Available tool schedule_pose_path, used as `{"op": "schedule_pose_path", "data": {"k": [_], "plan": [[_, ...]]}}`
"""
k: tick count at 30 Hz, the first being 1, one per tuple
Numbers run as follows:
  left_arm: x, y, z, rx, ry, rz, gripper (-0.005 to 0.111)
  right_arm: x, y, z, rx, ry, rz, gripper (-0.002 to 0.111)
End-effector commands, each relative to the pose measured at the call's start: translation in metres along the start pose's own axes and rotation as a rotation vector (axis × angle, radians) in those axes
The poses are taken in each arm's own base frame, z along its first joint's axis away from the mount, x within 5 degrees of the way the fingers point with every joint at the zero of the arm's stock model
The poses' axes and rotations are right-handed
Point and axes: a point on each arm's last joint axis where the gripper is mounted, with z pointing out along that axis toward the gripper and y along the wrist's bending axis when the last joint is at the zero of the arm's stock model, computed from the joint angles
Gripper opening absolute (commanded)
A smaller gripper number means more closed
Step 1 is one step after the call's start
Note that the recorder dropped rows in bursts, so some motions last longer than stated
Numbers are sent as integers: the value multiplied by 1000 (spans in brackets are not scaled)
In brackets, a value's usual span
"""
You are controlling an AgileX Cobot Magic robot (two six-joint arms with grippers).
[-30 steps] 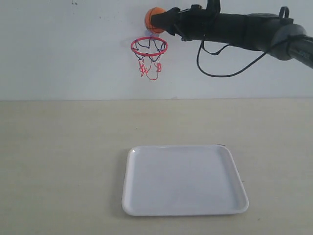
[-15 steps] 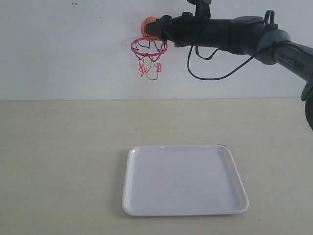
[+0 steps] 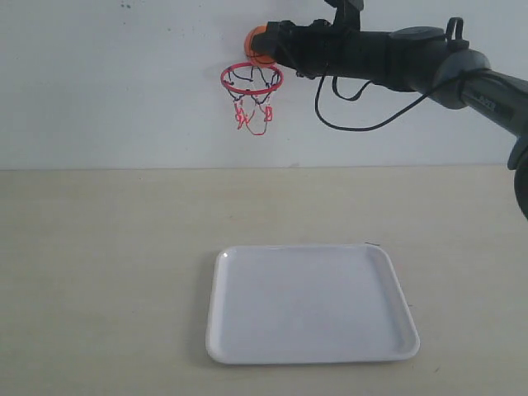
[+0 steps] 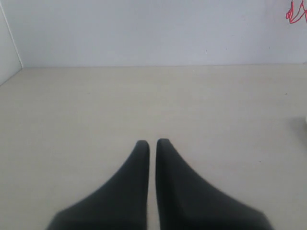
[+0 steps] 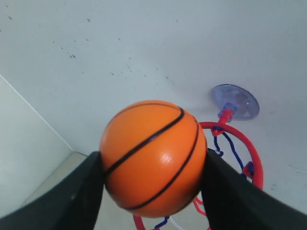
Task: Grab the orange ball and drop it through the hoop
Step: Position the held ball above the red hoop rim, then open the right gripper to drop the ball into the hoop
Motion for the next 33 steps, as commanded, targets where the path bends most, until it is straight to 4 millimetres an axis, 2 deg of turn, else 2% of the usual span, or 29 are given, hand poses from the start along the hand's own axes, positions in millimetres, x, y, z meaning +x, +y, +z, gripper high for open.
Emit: {"op": "schedule_pose_path", "data": {"k": [1,5,7,10,12,18,20,23,27,33], "plan": [[1,0,0,-2,1,-5,4,-4,1,-1,-1,-10,21,50],[1,0,0,-2,1,-5,4,-5,0,-1,14,-21,21,50],[1,0,0,-2,1,-5,4,-5,-1,-1,23,-28,24,58],[1,0,0,-2,1,-5,4,-5,-1,-1,28,-31,39,76],[1,0,0,-2,1,-5,4,-5,-1,-1,28,-31,45,81],[1,0,0,-2,1,-5,4,-6,-1,-1,35,-36,52,79],[1,0,0,-2,1,-5,4,-6,-1,-1,37,-37,60,72],[1,0,0,-2,1,-5,4,-7,-2,-1,48,-46,65,48],[1,0,0,-2,1,-5,4,-7,-3,-2,39,-39,65,1],[1,0,0,-2,1,-5,4,-12,-14,-12,20,-22,73,0]]}}
